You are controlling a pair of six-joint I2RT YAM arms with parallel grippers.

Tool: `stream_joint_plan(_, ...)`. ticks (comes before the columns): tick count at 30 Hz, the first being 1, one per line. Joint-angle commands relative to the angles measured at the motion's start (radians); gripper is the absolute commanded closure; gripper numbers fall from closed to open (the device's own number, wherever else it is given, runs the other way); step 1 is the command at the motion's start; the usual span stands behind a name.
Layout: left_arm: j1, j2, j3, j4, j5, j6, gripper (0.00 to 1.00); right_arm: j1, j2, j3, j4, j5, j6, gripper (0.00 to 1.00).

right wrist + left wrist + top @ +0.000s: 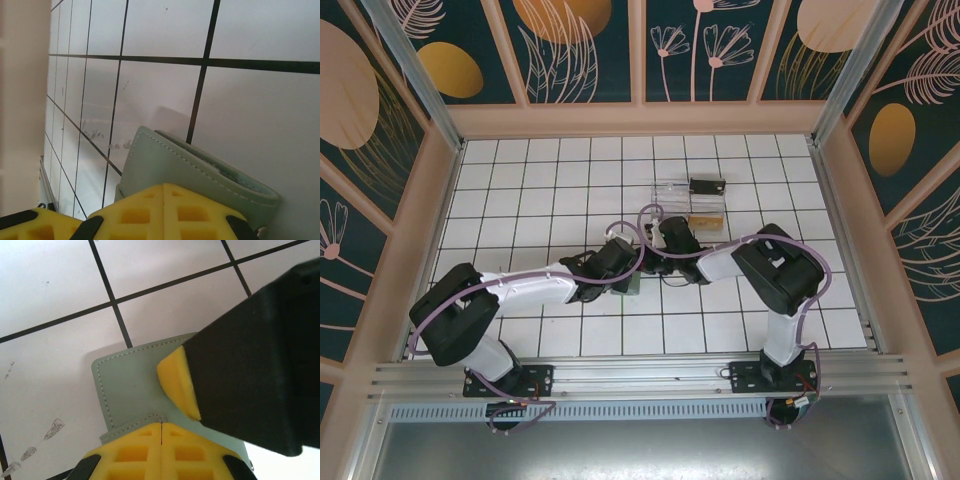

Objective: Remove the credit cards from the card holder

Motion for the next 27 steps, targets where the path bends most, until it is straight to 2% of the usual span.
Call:
stream_joint_plan(1, 0.020, -0.047, -0.023, 0.031, -0.025, -0.038, 1.00, -0.024, 0.045, 0.017, -0.044, 0.010, -0.008, 1.00)
stream_joint_plan(8, 0.086, -0.160, -0.100, 0.061, -0.010, -0.092, 1.00, -0.035, 0.058, 0.007, -0.140, 0.097, -0.080, 1.00)
stream_joint_plan(13, 0.119, -0.224, -0.161, 0.088, 0.015, -0.119, 1.00, -0.037, 0.059, -0.003, -0.131, 0.096, -0.078, 1.00)
stream_joint_plan(18, 0.119, -0.209, -0.159, 0.115, 0.090, -0.081, 1.00, -0.035, 0.045, 0.008, -0.122, 0.074, -0.083, 1.00)
stream_joint_plan(19, 0.119, -0.199, -0.153, 0.112, 0.103, -0.064, 0.99, -0.034, 0.039, 0.009, -0.123, 0.076, -0.085, 1.00)
stream_joint_plan(23, 0.107, -0.156, -0.112, 0.087, 0.155, 0.004, 0.69, -0.034, 0.036, 0.017, -0.122, 0.072, -0.085, 1.00)
stream_joint_plan(27, 0.056, -0.089, -0.050, 0.021, 0.088, 0.053, 0.66, -0.033, 0.048, 0.014, -0.105, 0.058, -0.074, 1.00)
